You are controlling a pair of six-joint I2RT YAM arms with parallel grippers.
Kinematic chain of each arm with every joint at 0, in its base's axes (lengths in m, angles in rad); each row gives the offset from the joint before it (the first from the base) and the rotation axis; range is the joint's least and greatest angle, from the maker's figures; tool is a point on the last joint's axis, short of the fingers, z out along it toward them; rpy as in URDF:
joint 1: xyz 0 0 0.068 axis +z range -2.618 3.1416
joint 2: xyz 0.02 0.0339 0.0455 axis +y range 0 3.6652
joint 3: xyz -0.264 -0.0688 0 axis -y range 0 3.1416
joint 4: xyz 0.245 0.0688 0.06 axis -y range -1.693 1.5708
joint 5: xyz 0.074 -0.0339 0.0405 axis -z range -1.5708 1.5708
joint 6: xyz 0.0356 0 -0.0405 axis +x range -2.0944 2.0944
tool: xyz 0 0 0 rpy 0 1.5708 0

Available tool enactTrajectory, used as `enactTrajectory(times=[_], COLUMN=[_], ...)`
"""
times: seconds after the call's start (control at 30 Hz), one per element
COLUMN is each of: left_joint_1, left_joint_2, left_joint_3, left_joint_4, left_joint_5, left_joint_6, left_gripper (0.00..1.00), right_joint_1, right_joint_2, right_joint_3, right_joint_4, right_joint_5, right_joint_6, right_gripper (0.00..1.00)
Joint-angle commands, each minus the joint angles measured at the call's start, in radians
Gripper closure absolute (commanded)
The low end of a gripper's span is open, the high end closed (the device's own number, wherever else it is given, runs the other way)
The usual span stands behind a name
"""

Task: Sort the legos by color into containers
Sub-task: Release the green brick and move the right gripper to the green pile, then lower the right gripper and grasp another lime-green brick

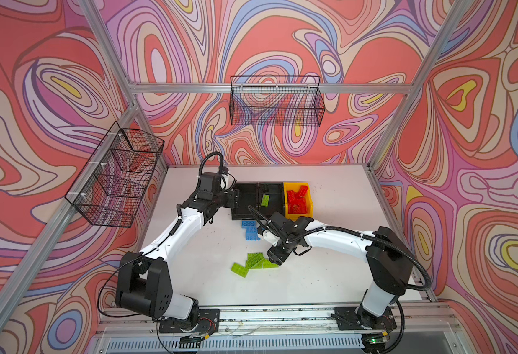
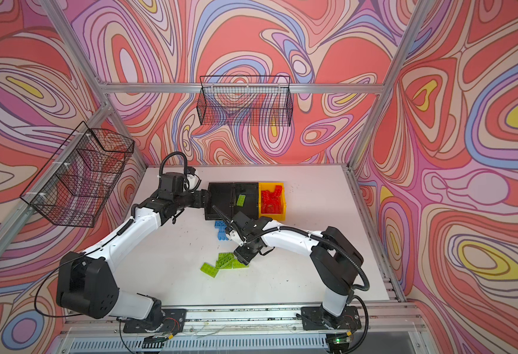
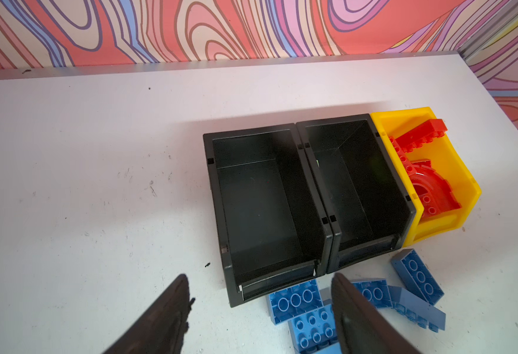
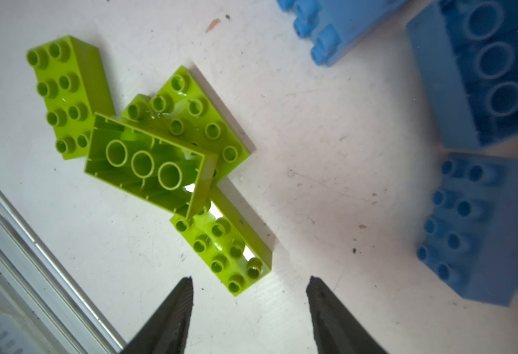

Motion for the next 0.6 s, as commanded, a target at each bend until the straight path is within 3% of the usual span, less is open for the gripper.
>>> enactTrajectory(times=[0.0, 0.13, 0.17, 0.2, 0.27, 0.4, 0.57], left_joint_1=[0.007, 0.007, 0.007, 0.007, 0.007, 0.007, 0.007], left_joint_2=[0.013, 0.023, 0.025, 0.026, 0.024, 0.023, 0.027], left_joint_3=[0.020, 0.023, 0.025, 0.026, 0.026, 0.026, 0.027], left_joint_4=[-0.016, -0.016, -0.017, -0.016, -0.017, -0.016, -0.016], left_joint_5=[0.006, 0.011, 0.014, 0.016, 0.014, 0.009, 0.013], left_joint_6=[0.017, 0.015, 0.015, 0.015, 0.017, 0.021, 0.021], left_gripper=[0.24, 0.24, 0.24, 0.24, 0.24, 0.23, 0.23], right_joint_1=[0.025, 0.051, 0.055, 0.058, 0.063, 0.072, 0.091], right_joint_2=[0.034, 0.059, 0.066, 0.071, 0.075, 0.087, 0.076], right_joint_3=[0.023, 0.036, 0.037, 0.035, 0.027, 0.019, -0.009], right_joint_4=[-0.030, -0.030, -0.028, -0.020, 0.000, 0.026, 0.055], right_joint_5=[0.004, 0.036, 0.034, 0.035, 0.045, 0.078, 0.142], right_joint_6=[-0.047, -0.057, -0.060, -0.061, -0.066, -0.075, -0.069], right_gripper=[0.33, 0.28, 0.23, 0.10, 0.08, 0.10, 0.23])
